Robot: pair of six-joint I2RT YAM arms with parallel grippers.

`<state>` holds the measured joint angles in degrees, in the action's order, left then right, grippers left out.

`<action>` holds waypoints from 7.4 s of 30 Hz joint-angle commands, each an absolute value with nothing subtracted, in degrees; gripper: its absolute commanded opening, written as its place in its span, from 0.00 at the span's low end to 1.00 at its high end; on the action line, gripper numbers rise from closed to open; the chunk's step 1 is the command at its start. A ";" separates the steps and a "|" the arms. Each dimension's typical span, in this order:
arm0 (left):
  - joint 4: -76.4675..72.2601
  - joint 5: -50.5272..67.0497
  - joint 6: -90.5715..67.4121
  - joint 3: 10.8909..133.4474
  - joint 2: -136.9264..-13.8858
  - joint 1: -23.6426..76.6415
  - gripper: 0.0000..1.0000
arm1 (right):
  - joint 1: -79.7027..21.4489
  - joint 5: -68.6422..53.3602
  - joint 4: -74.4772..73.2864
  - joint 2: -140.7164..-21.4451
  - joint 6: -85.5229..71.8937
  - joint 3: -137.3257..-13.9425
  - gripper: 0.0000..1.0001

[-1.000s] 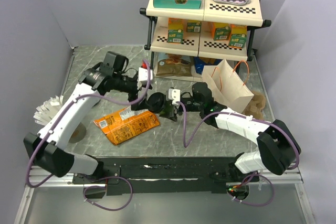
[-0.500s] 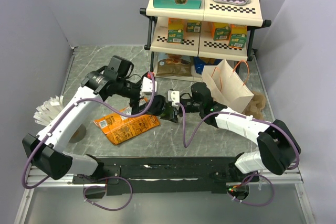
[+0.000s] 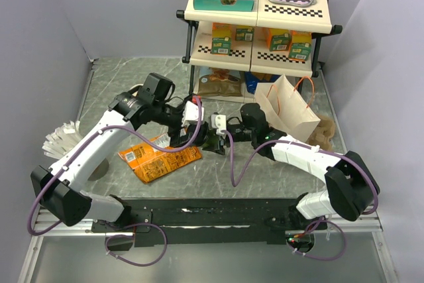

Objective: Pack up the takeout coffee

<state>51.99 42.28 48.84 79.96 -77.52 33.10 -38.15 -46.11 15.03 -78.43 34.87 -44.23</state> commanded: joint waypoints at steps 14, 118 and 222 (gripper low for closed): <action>51.06 40.17 51.85 78.66 -77.43 34.28 0.99 | -39.37 -48.25 15.82 -78.22 37.27 -47.99 0.46; 38.85 31.46 25.49 108.29 -77.35 34.10 0.01 | -20.03 -8.96 -57.66 -69.78 26.02 -88.24 0.00; 49.40 3.25 65.92 92.11 -84.02 60.21 0.01 | -41.75 3.08 -46.40 -68.90 22.50 -85.60 0.00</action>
